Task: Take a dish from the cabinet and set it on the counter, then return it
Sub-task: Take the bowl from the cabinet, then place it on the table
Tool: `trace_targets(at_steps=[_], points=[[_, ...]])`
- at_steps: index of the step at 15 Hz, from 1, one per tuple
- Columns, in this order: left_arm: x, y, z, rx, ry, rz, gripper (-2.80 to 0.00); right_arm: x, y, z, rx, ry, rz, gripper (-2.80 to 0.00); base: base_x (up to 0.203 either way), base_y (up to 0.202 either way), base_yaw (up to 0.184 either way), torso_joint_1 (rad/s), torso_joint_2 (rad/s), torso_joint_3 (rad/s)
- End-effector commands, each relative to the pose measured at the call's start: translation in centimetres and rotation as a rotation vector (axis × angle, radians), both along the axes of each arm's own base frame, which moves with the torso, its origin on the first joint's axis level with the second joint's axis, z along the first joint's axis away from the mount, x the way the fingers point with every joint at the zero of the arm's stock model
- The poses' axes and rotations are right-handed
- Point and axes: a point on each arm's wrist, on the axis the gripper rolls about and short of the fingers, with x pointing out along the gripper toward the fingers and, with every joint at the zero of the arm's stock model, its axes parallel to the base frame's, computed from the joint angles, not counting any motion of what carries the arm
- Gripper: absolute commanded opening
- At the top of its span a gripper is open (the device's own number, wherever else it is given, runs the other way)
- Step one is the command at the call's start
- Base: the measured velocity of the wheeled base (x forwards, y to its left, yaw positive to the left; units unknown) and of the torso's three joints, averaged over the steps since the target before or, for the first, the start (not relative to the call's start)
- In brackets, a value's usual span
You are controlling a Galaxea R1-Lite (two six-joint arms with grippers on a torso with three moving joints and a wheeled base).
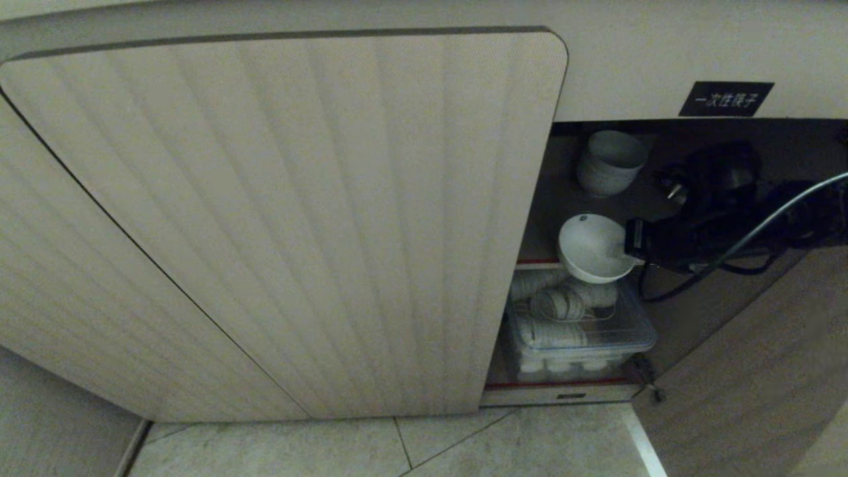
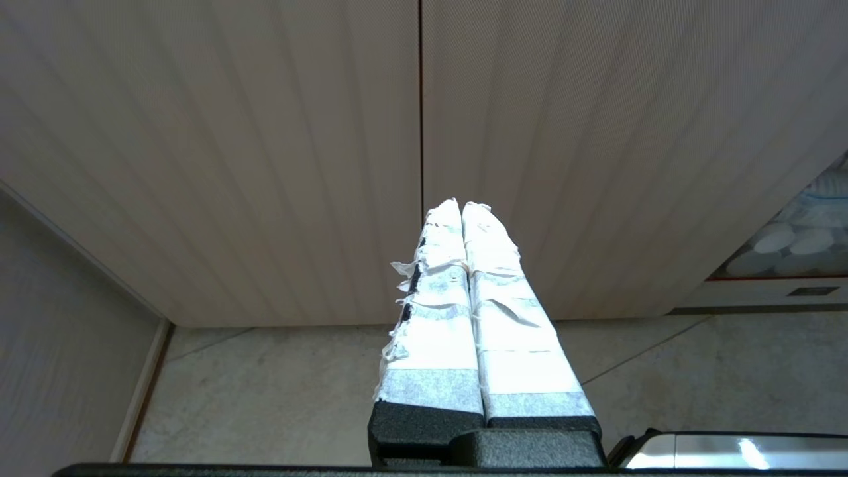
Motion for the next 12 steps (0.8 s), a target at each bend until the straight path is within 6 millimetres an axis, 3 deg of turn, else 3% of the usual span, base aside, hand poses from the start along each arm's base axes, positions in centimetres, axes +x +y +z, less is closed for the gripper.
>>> trace_targets(at_steps=[1, 6, 12], points=[[0.0, 0.0, 0.0, -0.001, 0.000, 0.000, -2.80, -1.3, -0.1, 0.3, 0.003, 0.003, 0.002, -2.80, 0.000, 0.000, 0.000, 0.000, 0.00, 0.000], [0.0, 0.0, 0.0, -0.001, 0.000, 0.000, -2.80, -3.7, -0.2, -0.5, -0.002, 0.041, 0.002, -2.80, 0.000, 0.000, 0.000, 0.000, 0.00, 0.000], [0.0, 0.0, 0.0, -0.001, 0.000, 0.000, -2.80, -7.1, -0.5, 0.0, 0.000, 0.031, 0.005, -2.80, 0.000, 0.000, 0.000, 0.000, 0.00, 0.000]])
